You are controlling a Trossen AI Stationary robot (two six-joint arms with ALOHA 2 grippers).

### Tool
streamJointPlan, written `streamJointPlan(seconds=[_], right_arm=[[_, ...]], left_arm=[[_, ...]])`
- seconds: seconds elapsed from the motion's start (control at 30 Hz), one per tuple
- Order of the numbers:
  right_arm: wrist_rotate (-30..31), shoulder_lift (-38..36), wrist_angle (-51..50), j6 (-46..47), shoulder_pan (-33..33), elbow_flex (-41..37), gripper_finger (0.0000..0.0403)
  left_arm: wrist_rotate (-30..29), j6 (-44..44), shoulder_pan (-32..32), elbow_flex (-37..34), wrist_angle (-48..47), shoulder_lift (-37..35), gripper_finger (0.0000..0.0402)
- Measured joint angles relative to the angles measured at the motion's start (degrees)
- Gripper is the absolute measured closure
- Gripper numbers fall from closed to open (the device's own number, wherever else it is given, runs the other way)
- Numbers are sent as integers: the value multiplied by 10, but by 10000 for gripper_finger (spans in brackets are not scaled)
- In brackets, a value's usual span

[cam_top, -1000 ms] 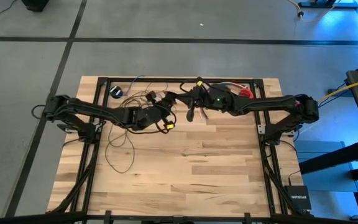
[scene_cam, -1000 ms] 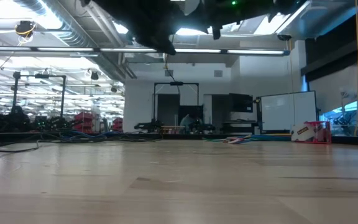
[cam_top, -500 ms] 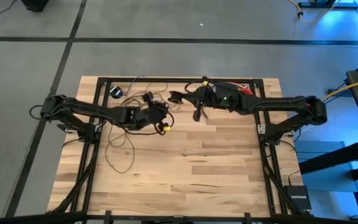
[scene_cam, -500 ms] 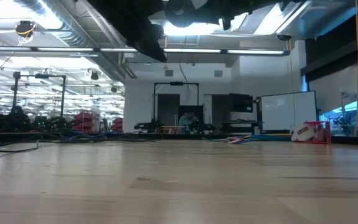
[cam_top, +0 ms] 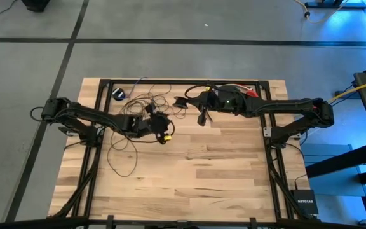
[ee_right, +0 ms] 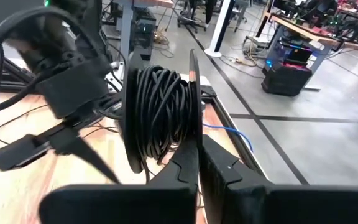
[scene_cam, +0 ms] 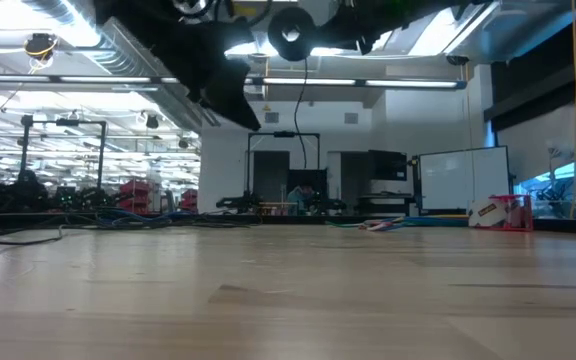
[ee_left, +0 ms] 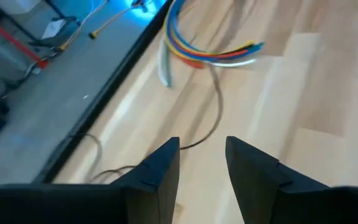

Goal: Coiling cords

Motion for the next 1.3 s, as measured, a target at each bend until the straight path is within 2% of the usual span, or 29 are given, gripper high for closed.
streamJointPlan(seconds=[0.13,0.33,0.5,0.63,0.73,0.87,0.97,1.1,1.23,1.3], right_arm=[[0,0,-2,0,0,0,402],[0,1,-19,-3,0,0,402],[-2,5,-39,-13,0,-1,402],[-24,5,-52,-16,0,-1,402],[-39,5,-47,-18,0,-1,402],[-78,5,-48,-31,0,-1,402],[-105,5,-45,-31,0,-1,402],[-126,5,-51,-30,0,-1,402],[-126,5,-57,-30,0,-1,402],[-125,5,-62,-30,0,-1,402]], left_arm=[[0,-14,-24,-43,62,0,276],[0,11,-51,-51,68,-21,276],[0,71,-62,-51,59,-107,276],[15,123,-44,-51,50,-192,276],[60,159,-20,-51,60,-234,276],[126,192,21,-51,88,-246,276],[216,218,60,-51,119,-229,276],[284,240,101,-51,170,-199,276],[405,242,134,-51,200,-173,276],[432,241,145,-51,212,-168,276]])
